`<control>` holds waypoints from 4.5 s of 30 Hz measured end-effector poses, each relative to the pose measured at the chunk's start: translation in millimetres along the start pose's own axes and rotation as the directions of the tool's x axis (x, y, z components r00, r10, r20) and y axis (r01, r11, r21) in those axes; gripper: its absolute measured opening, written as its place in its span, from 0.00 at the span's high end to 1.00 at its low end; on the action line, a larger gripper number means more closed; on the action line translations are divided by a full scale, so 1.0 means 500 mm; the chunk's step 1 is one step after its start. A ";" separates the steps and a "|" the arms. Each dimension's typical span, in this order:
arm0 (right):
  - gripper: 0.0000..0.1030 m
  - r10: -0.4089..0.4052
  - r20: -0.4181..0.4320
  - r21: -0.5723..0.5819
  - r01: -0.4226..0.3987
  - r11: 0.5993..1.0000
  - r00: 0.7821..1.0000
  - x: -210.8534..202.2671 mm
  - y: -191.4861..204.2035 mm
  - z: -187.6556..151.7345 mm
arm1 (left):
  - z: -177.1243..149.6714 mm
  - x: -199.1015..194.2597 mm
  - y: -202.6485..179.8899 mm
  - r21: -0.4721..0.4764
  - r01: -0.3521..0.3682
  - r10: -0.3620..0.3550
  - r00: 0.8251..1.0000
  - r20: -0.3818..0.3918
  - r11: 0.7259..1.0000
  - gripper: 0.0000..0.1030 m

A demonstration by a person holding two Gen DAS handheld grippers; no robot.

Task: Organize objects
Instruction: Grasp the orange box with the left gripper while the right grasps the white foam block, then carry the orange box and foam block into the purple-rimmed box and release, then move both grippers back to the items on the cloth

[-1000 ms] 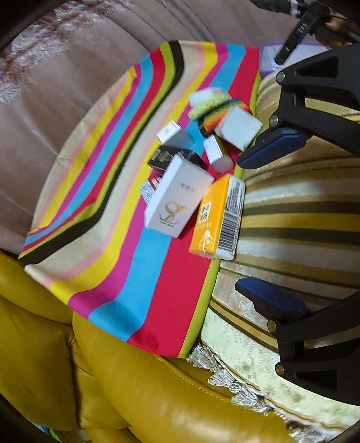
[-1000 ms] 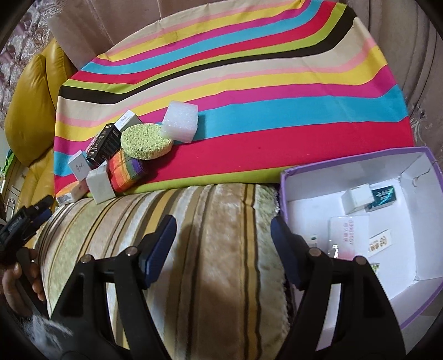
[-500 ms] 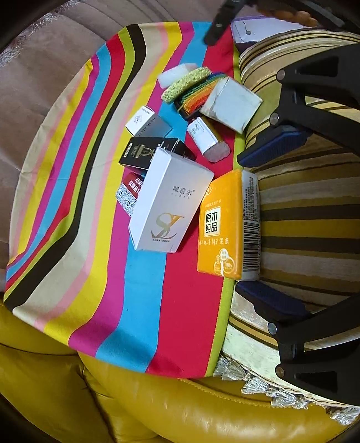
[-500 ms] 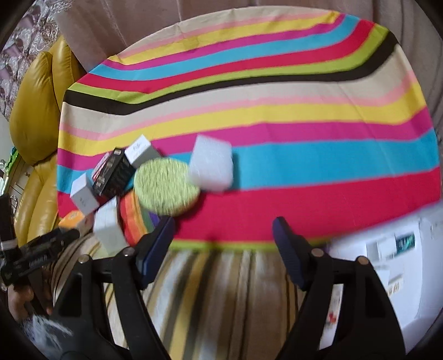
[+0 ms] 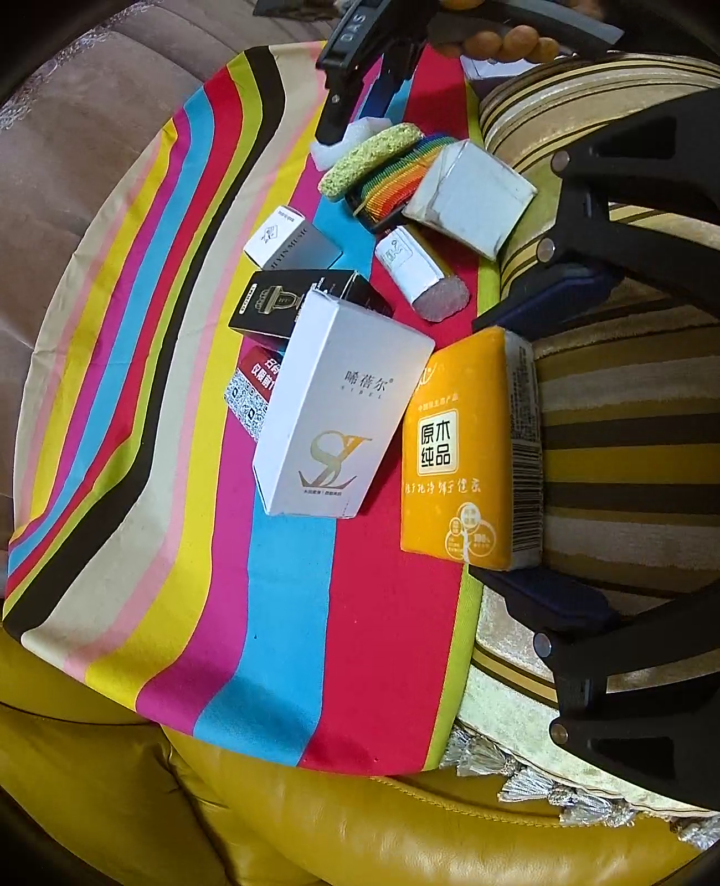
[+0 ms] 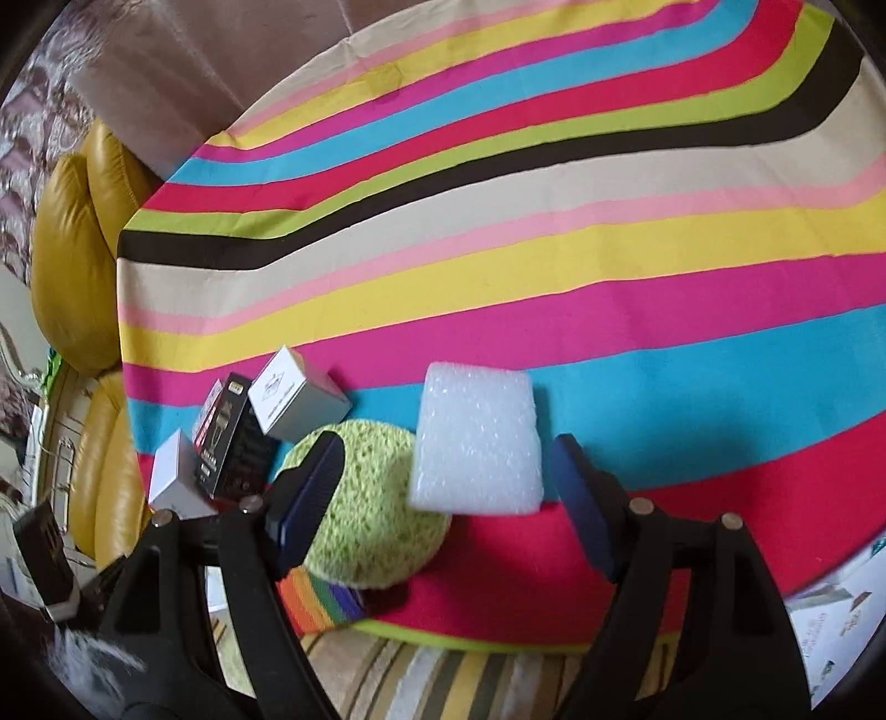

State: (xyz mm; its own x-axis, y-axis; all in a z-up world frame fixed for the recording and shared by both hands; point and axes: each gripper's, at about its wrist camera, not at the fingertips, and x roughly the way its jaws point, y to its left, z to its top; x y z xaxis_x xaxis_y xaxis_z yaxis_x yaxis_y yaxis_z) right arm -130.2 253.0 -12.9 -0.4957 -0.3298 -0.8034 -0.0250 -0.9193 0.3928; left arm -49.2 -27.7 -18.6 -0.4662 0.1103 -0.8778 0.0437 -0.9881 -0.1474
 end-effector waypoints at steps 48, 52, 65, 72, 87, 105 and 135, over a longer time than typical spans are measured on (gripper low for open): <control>0.51 -0.081 0.112 0.174 0.061 0.983 0.990 -0.290 -0.193 -0.284 | -0.112 -0.137 -0.326 0.392 0.163 -0.217 0.971 0.097 0.906 0.26; 0.51 -0.144 0.114 0.215 0.117 0.970 0.983 -0.314 -0.247 -0.304 | -0.116 -0.136 -0.375 0.447 0.188 -0.249 0.965 0.080 0.874 0.26; 0.51 -0.364 0.106 0.318 0.315 0.894 0.925 -0.407 -0.393 -0.352 | -0.174 -0.140 -0.570 0.661 0.363 -0.406 0.909 -0.095 0.657 0.26; 0.51 -0.429 0.083 0.349 0.377 0.858 0.899 -0.442 -0.439 -0.378 | -0.209 -0.137 -0.643 0.708 0.444 -0.434 0.875 -0.212 0.549 0.26; 0.30 -0.442 0.073 0.358 0.390 0.848 0.894 -0.463 -0.457 -0.389 | -0.210 -0.122 -0.646 0.606 0.602 -0.499 0.790 -0.356 0.521 0.20; 0.22 -0.381 0.175 0.207 0.344 0.916 0.908 -0.446 -0.327 -0.325 | -0.153 -0.190 -0.525 0.618 0.379 -0.458 0.888 -0.034 0.689 0.20; 0.01 -0.223 0.344 -0.242 0.315 0.918 0.912 -0.339 0.029 -0.262 | -0.069 -0.201 -0.096 0.261 0.178 -0.253 0.923 0.290 0.949 0.16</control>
State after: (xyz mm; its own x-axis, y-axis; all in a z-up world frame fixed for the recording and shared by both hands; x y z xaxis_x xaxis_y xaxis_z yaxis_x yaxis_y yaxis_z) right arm 67.2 267.4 70.2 -0.7454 -0.0223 -0.6663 0.0308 -0.9995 -0.0010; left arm 26.1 12.3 61.0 -0.6974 0.3204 -0.6411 -0.2722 -0.9459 -0.1766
